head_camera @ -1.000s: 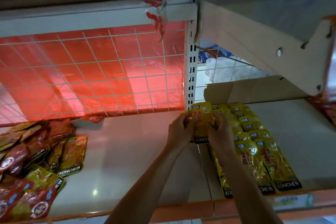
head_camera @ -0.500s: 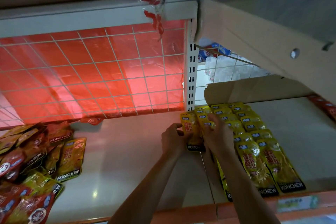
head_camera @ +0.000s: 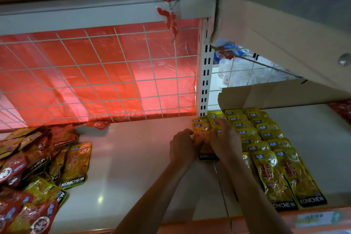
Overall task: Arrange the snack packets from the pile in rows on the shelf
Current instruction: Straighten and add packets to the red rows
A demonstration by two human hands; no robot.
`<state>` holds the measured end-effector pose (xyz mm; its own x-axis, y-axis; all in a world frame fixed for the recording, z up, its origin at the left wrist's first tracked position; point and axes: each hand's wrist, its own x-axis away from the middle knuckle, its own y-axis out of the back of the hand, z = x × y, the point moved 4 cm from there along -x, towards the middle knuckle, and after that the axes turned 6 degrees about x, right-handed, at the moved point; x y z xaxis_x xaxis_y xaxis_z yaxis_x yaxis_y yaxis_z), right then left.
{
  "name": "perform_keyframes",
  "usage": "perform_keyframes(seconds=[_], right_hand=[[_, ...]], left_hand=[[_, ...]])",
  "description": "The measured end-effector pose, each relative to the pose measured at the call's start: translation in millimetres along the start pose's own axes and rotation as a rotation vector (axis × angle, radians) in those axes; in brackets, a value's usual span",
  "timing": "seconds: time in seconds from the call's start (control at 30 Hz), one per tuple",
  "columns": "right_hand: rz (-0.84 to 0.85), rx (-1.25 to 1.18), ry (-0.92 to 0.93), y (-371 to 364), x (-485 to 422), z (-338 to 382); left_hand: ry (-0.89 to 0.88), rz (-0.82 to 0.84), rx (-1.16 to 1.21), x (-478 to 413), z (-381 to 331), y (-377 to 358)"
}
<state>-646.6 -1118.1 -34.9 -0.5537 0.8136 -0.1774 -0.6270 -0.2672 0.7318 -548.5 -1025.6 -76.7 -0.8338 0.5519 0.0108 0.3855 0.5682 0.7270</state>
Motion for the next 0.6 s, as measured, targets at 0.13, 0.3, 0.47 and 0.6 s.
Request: perform_keyframes(seconds=[0.13,0.3,0.47,0.6], right_hand=[[0.04,0.006,0.059,-17,3,20],[0.105,-0.003,0.171,-56,9,54],[0.217,0.024,0.282,-106,18,96],[0.259,0.019,0.392,-140,29,139]], left_hand=[[-0.088,-0.134,-0.024,1,8,18],[-0.163,-0.34,-0.148,6,31,58],[-0.111,-0.421,-0.285,8,75,100],[0.019,-0.455,-0.362,16,114,135]])
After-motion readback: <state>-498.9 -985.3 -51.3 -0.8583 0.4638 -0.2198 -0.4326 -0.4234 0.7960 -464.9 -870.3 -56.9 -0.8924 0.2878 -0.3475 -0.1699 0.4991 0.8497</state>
